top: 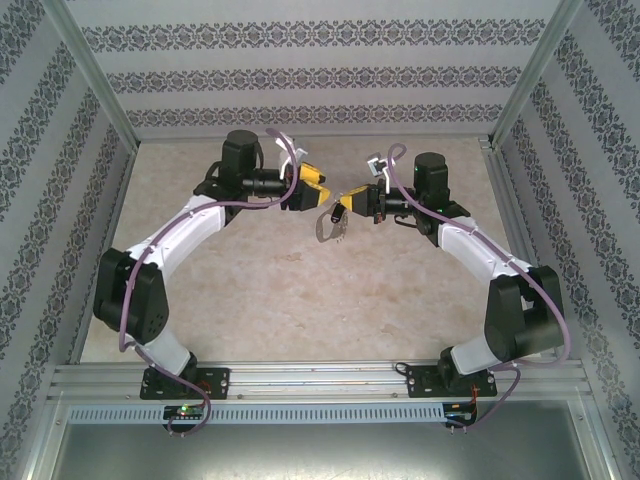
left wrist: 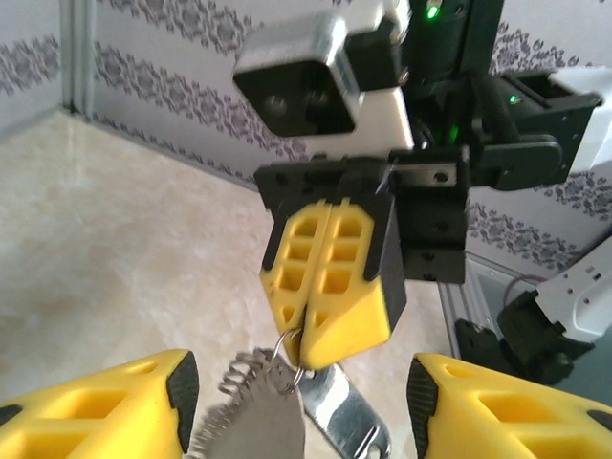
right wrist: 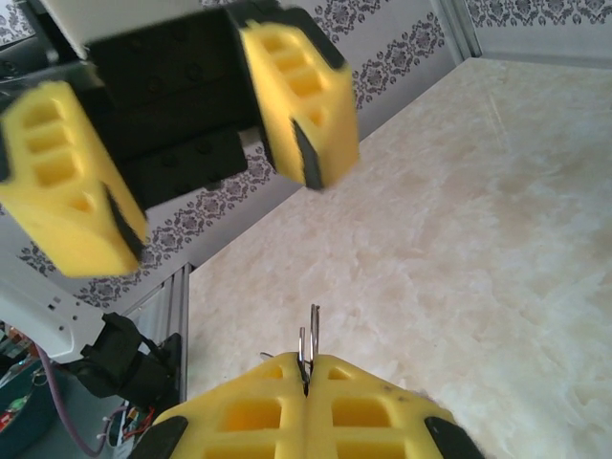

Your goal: Put the keys on the keyring

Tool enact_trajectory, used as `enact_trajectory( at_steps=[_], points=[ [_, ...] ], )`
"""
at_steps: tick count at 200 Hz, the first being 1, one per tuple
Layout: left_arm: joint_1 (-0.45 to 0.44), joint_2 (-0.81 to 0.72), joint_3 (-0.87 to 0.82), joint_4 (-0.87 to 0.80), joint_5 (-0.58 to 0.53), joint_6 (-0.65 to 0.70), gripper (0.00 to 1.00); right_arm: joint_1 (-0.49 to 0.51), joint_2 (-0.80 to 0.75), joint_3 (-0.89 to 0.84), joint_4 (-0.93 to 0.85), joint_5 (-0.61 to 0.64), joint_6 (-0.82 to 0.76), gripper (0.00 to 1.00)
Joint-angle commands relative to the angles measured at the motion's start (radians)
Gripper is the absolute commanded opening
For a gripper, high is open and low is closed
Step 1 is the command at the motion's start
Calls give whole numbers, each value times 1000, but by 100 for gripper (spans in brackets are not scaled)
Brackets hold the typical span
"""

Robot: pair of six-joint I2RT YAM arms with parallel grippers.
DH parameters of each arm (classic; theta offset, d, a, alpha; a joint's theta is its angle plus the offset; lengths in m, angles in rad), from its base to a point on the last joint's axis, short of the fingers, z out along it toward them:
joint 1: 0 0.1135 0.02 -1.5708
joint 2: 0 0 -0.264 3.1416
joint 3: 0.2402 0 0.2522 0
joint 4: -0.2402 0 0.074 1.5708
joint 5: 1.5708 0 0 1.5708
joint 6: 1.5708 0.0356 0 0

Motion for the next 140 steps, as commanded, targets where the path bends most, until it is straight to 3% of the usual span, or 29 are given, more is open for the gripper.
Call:
enact_trajectory(
  at_steps=[1,140],
  points=[
    [13,25,58,-107,71,49,59,-3,1,24,11,-57,-29,0],
    [-5,124,93,-44,144,-37,53,30,9,50,-7,-38,-41,0]
  ],
)
